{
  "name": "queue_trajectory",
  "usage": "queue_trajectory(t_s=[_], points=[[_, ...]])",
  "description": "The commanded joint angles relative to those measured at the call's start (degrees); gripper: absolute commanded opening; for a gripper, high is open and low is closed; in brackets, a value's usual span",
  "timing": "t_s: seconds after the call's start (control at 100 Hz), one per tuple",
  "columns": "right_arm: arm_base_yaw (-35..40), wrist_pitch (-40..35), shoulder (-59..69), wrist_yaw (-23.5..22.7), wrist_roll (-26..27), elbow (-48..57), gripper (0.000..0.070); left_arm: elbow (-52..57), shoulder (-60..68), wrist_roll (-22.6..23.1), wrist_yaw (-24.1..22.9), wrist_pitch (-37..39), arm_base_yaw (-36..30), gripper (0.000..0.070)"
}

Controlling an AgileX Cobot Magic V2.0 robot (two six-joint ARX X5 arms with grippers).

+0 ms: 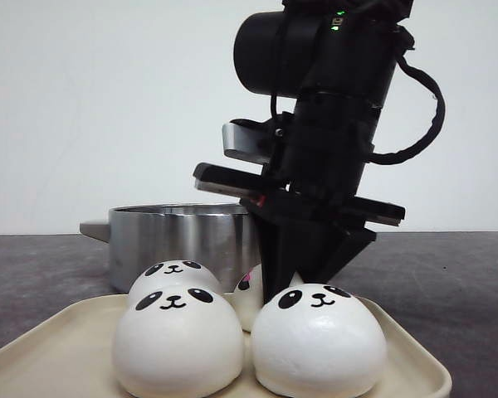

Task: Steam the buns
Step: 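Reach the right gripper down and grasp the farther panda bun nearest it, then lift the bun with the right gripper, lower into the steamer, release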

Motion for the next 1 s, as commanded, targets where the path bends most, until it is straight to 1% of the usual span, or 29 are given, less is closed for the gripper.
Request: queue_trajectory(t_s=[0.0,0.07,0.2,0.35,0.39,0.46,0.52,0.57,0.65,0.81,0.91,0.99], points=[[0.9,1.4,1.4,1.3,-0.2,0.8,0.0006,0.8,0.1,0.3,0.1,0.6,-0.1,0.059],[1.3,1.6,-0.3,1.2,-0.3,0.8,0.0006,0.8,0.1,0.3,0.1,0.5,-0.1,0.059],[3.7,1.5,-6.2,-0.6,-0.3,1.0,0.0006,0.8,0.1,0.3,0.1,0.6,-0.1,0.059],[6.2,0.8,-14.2,0.2,-0.3,3.8,0.0005,0.8,0.1,0.4,0.1,0.7,-0.1,0.059],[6.3,1.1,-15.8,1.4,-0.3,5.4,0.0005,0.8,0.1,0.4,0.1,0.7,-0.1,0.059],[6.2,1.2,-16.9,4.9,-0.7,9.3,0.0005,0.8,0.1,0.3,0.1,0.7,-0.2,0.059],[5.1,1.2,-16.8,7.7,-2.9,13.4,0.0005,0.8,0.1,0.3,0.1,0.8,-0.2,0.059],[3.5,1.7,-15.9,9.0,-5.1,16.7,0.0005,0.8,0.1,0.3,0.1,1.0,-0.2,0.059],[0.6,3.0,-12.6,8.9,-7.1,21.3,0.0005,0.8,0.2,0.3,0.1,1.1,-0.2,0.059],[-4.7,3.1,-3.4,8.6,-7.8,27.5,0.0005,0.8,0.2,0.3,0.1,1.1,-0.2,0.059],[-6.3,3.8,2.6,8.9,-7.7,28.3,0.0005,0.8,0.2,0.3,0.1,1.0,-0.2,0.059],[-7.3,3.7,7.0,8.9,-6.4,28.3,0.0005,0.8,0.2,-0.1,0.1,0.7,-0.2,0.059]])
